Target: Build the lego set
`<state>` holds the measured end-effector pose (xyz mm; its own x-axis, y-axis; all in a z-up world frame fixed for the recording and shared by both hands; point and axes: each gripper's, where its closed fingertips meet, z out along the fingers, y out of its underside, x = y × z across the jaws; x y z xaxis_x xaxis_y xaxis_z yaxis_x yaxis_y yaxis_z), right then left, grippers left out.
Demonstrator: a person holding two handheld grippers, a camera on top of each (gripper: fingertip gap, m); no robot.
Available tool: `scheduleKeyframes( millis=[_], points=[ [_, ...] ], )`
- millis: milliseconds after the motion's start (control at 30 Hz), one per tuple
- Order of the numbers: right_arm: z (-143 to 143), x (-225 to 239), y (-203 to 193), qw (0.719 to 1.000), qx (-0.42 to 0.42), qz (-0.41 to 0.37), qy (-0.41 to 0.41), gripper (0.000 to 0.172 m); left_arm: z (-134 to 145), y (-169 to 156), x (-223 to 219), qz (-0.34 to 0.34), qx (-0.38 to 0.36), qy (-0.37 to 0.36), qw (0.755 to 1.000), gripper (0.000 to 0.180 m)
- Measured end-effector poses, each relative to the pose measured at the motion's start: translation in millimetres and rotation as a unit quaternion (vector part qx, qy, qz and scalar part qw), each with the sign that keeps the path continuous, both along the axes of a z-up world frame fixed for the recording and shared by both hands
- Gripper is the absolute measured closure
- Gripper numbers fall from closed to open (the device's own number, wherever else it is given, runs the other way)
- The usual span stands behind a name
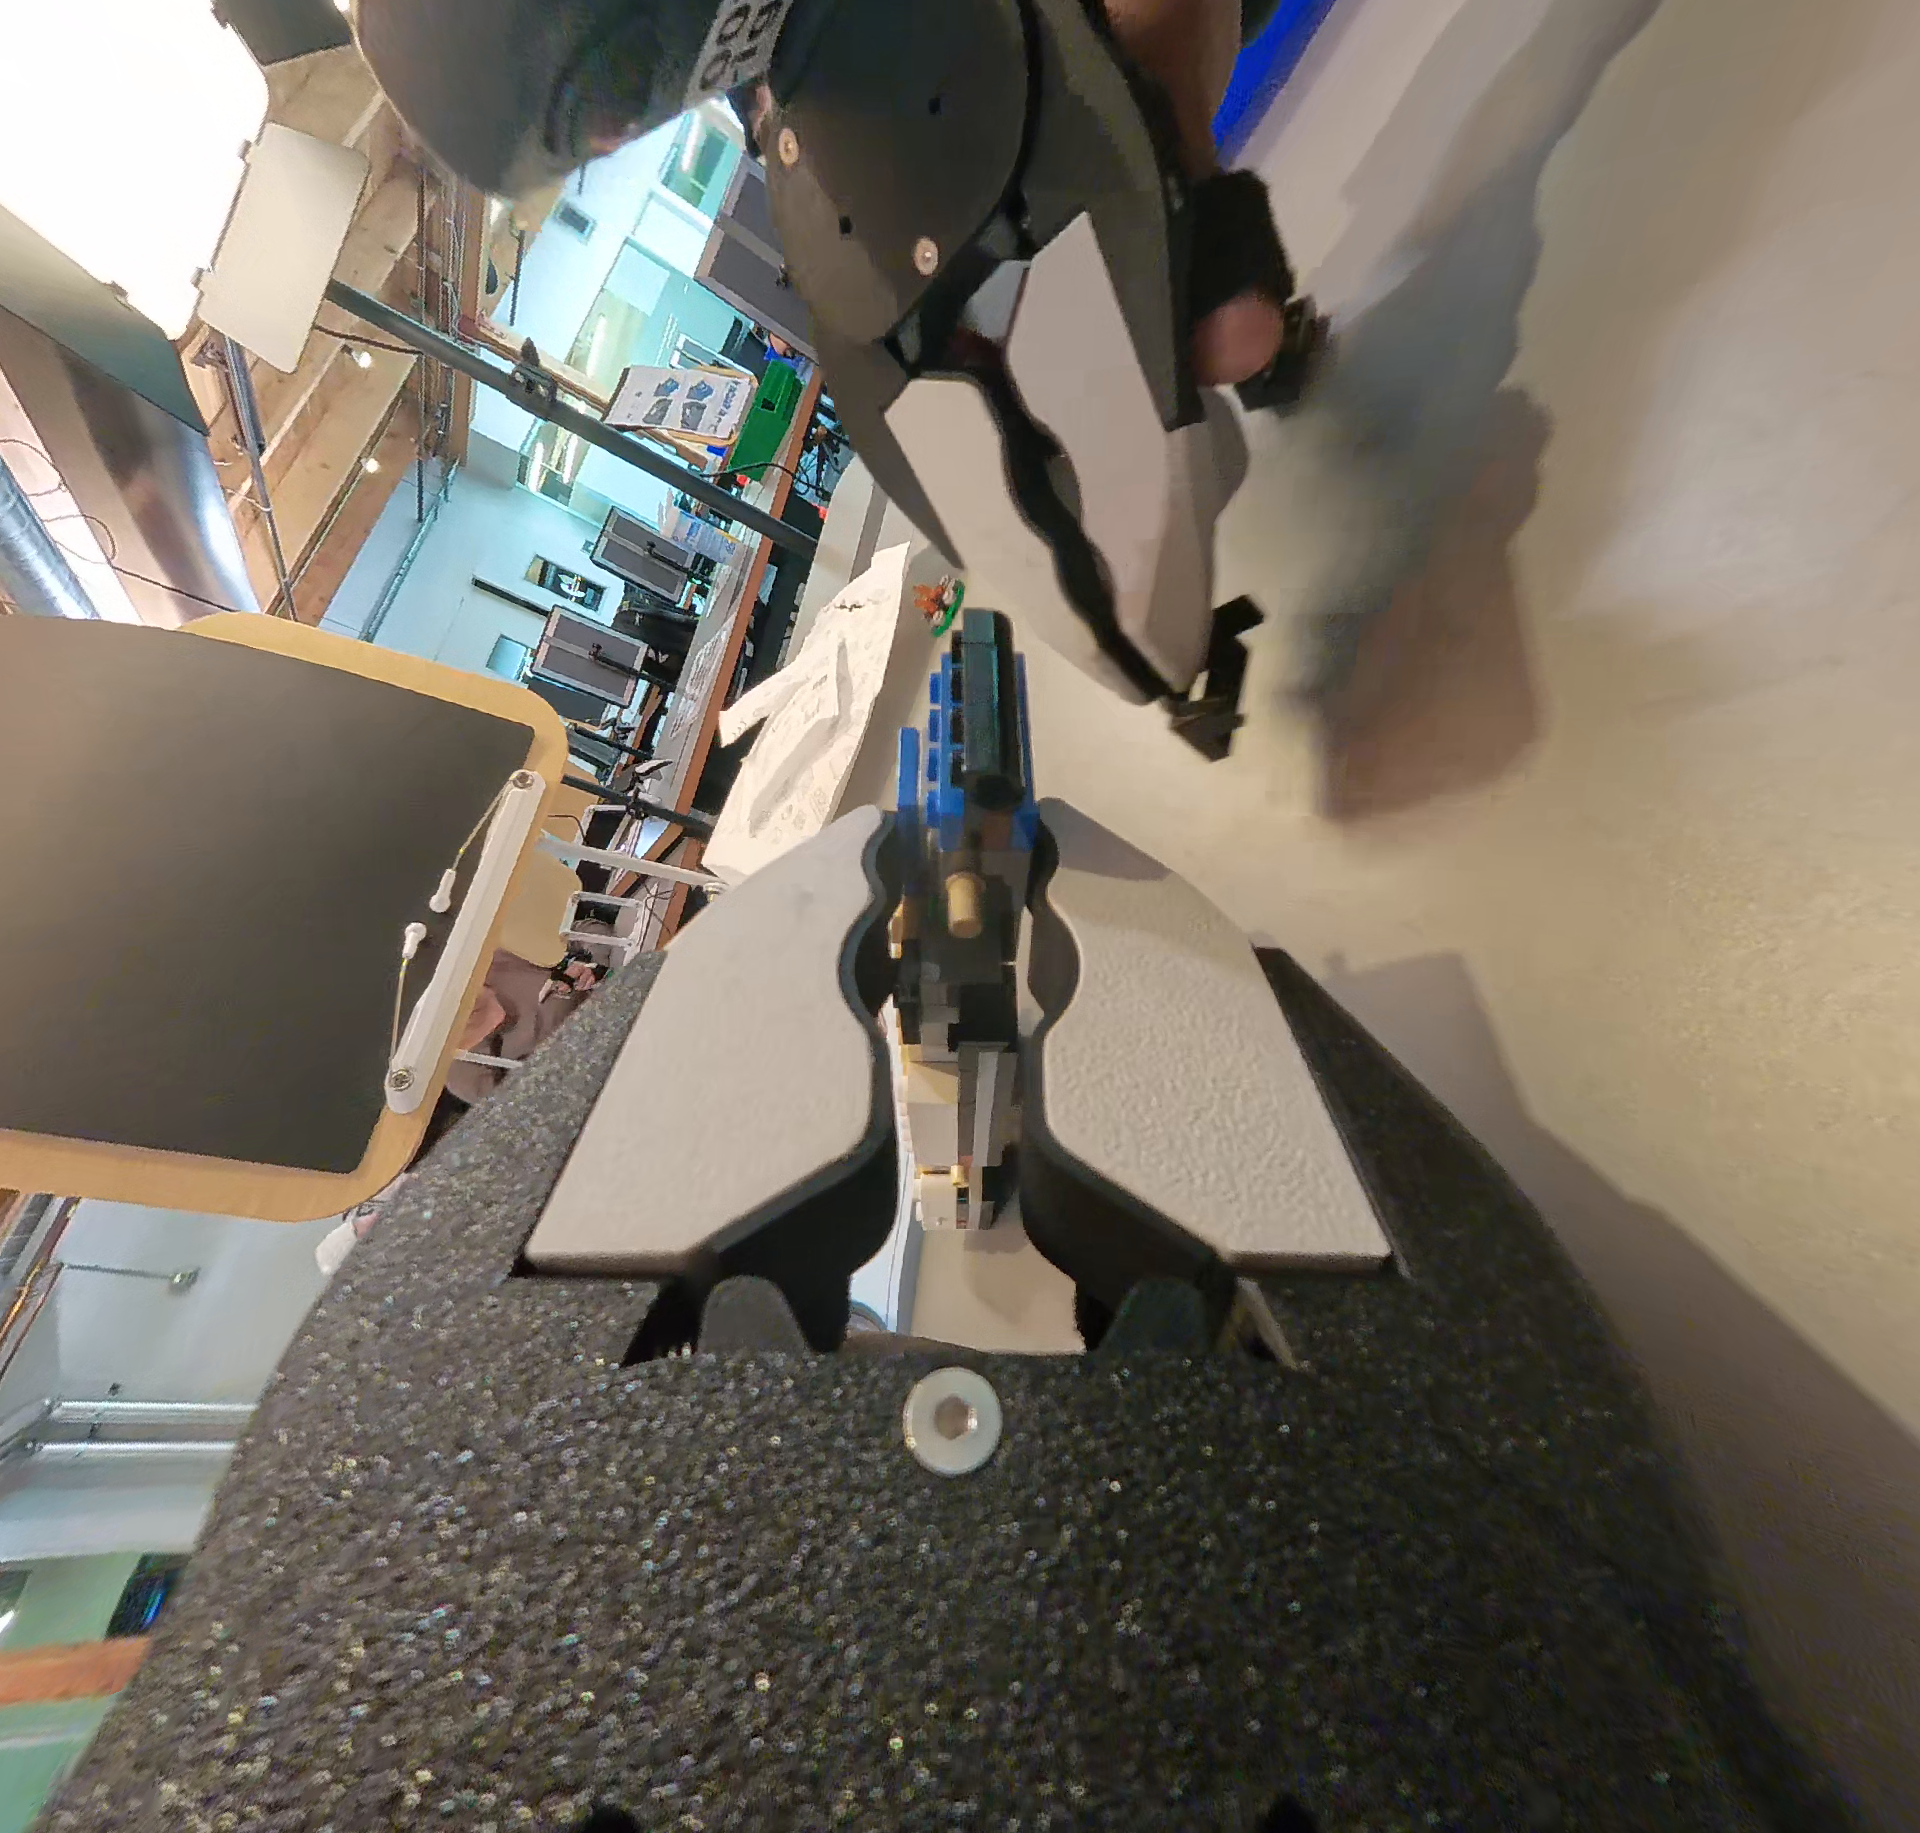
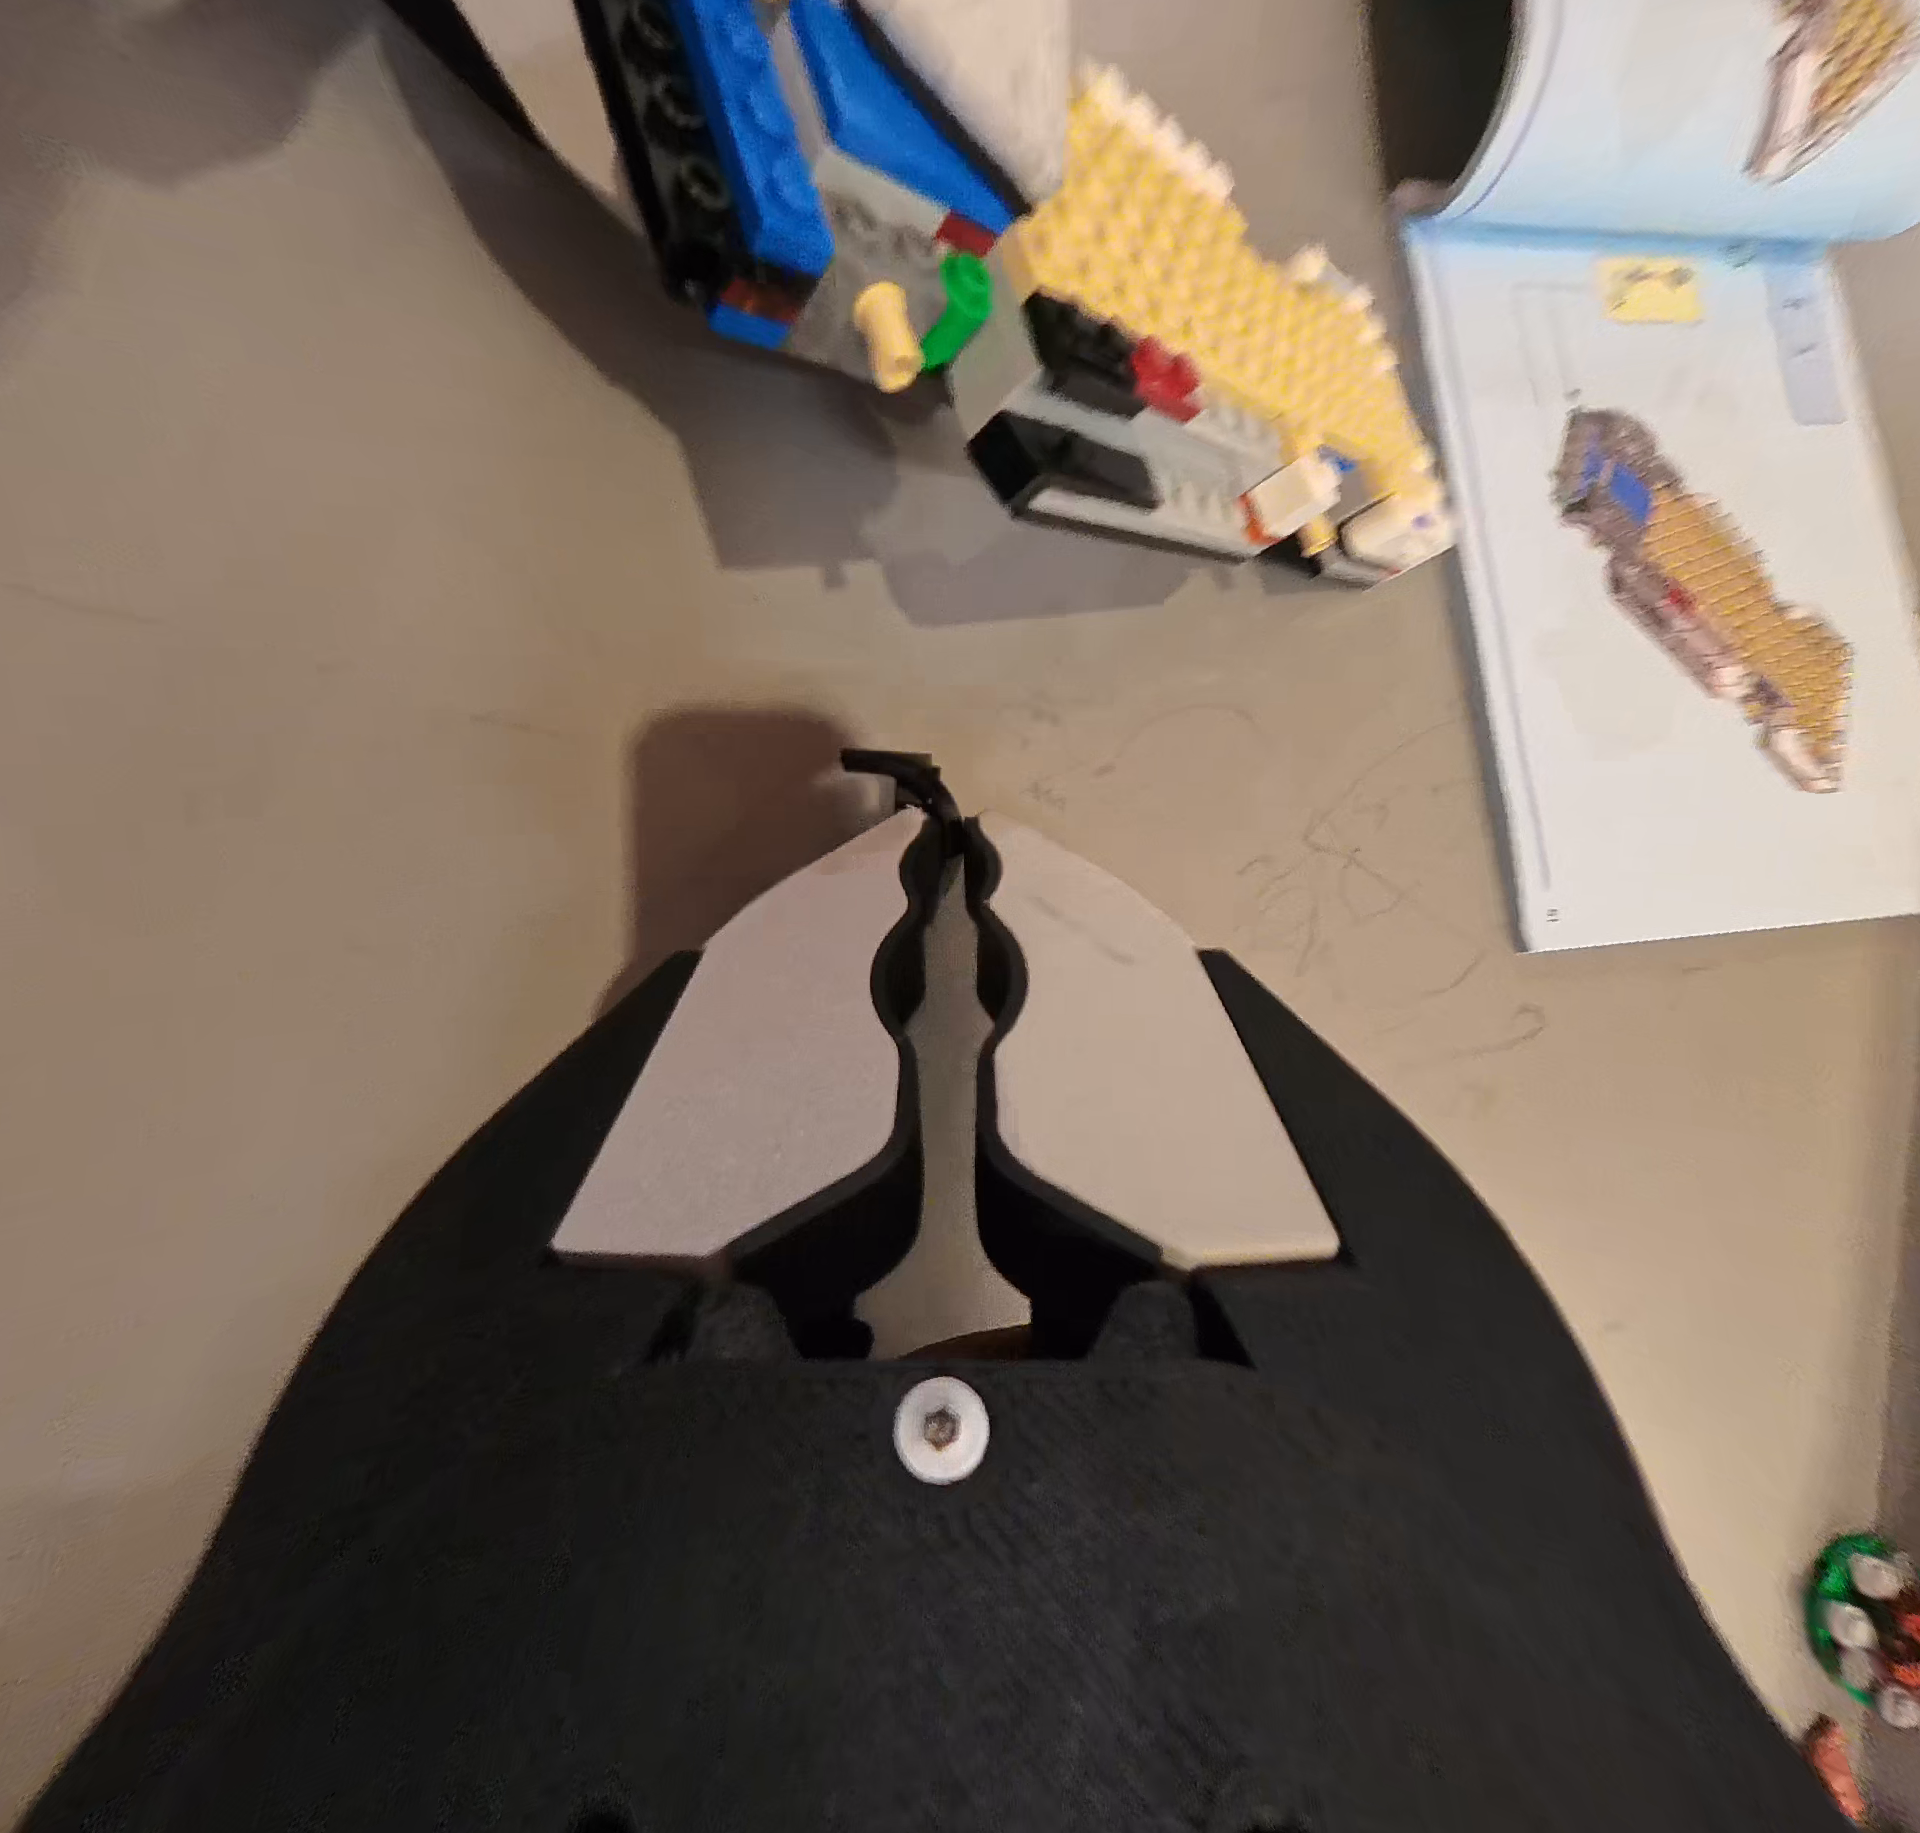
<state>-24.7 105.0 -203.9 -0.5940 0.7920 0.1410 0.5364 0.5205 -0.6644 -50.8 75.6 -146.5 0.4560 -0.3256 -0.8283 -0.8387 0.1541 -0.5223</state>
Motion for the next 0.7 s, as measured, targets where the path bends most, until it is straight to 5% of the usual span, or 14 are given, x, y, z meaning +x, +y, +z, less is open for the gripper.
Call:
scheduleKeyframes(
  millis=[167,333,700],
  points=[
    [54,-17,0,0.986,-0.030,0.007,0.162,0.168,7,-3,5,-0.016,0.005,-0.023,1.000,0.159],
    [109,-16,-13,0.942,-0.106,0.035,0.315,0.168,11,-7,10,-0.035,0.011,-0.036,0.999,0.159],
    [128,-14,-31,0.890,-0.257,0.062,0.371,0.168,33,-16,22,-0.096,0.013,-0.164,0.982,0.159]
  ],
)
